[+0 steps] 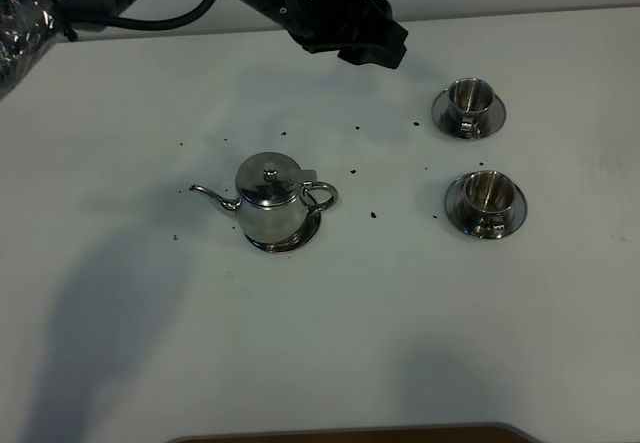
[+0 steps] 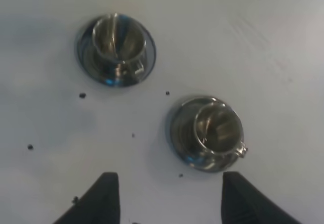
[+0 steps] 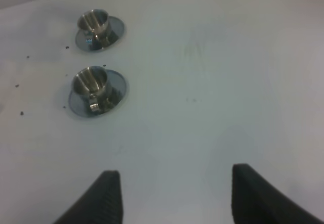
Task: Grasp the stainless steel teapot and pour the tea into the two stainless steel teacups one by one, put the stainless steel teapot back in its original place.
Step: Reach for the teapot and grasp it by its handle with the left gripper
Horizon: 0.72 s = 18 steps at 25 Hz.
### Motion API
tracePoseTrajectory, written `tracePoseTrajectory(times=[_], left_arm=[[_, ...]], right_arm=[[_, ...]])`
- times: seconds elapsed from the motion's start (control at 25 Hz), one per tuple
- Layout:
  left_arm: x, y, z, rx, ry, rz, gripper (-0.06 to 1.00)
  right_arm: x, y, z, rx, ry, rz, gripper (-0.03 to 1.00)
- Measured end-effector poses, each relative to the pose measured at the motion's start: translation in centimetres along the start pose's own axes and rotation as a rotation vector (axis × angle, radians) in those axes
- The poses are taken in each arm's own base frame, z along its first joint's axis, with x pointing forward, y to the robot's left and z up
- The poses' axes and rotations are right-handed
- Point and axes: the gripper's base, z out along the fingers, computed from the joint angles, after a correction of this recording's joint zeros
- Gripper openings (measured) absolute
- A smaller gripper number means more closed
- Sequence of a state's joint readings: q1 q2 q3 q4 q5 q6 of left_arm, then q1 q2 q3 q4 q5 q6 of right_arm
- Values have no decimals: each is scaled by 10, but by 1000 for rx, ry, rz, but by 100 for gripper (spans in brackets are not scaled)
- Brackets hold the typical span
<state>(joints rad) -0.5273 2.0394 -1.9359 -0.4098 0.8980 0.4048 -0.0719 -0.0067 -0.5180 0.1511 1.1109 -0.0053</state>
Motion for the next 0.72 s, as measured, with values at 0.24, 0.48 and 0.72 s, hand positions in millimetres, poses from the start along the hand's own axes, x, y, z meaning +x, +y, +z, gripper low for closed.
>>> tracePoseTrajectory(times=[0.24,0.48,0.72], left_arm=[[-22,-5,-6,-94,27,15,48],[-25,-1,3,-93,129,-10,48],[-21,4,27,-115,179,-17,48]], right_arm=[[0,0,0,-1,0,0,48],[0,1,0,-6,0,3,48],[0,2,0,-19,-1,9,48]])
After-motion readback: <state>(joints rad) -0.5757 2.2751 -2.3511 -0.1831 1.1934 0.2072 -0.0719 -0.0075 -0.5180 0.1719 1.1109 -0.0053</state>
